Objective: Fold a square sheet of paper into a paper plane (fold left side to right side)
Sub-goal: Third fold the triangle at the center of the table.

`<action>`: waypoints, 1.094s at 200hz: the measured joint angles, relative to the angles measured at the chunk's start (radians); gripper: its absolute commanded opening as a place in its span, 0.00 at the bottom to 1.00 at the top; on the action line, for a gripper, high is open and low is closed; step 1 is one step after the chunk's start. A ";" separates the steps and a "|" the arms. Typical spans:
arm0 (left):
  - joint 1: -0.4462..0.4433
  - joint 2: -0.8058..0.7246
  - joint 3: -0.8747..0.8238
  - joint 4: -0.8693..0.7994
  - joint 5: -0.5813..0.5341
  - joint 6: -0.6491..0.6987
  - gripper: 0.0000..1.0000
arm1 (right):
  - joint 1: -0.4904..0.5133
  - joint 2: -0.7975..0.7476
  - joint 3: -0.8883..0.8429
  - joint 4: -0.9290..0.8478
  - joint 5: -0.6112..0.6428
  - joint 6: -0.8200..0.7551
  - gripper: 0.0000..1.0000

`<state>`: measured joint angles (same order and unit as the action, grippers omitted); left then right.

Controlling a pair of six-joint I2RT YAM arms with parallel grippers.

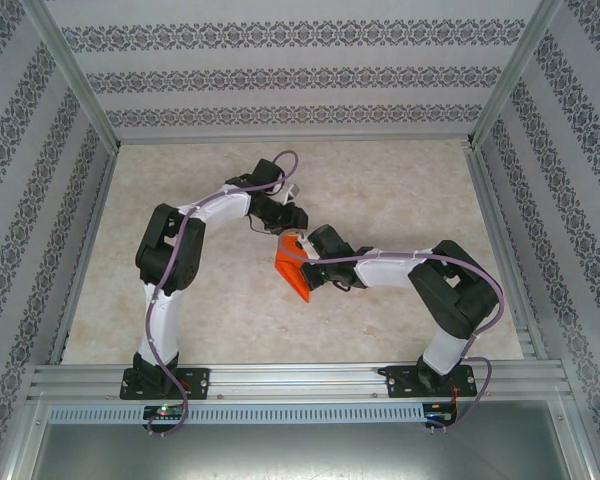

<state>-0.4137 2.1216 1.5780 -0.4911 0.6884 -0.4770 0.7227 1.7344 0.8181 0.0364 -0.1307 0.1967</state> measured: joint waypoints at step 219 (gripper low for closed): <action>-0.057 -0.323 -0.710 0.551 0.079 -0.152 0.14 | 0.000 0.008 0.021 -0.030 -0.007 -0.004 0.00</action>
<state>-0.4706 1.7988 0.8684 0.0597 0.7677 -0.6292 0.7227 1.7420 0.8391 0.0063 -0.1379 0.1925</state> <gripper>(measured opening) 0.139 0.050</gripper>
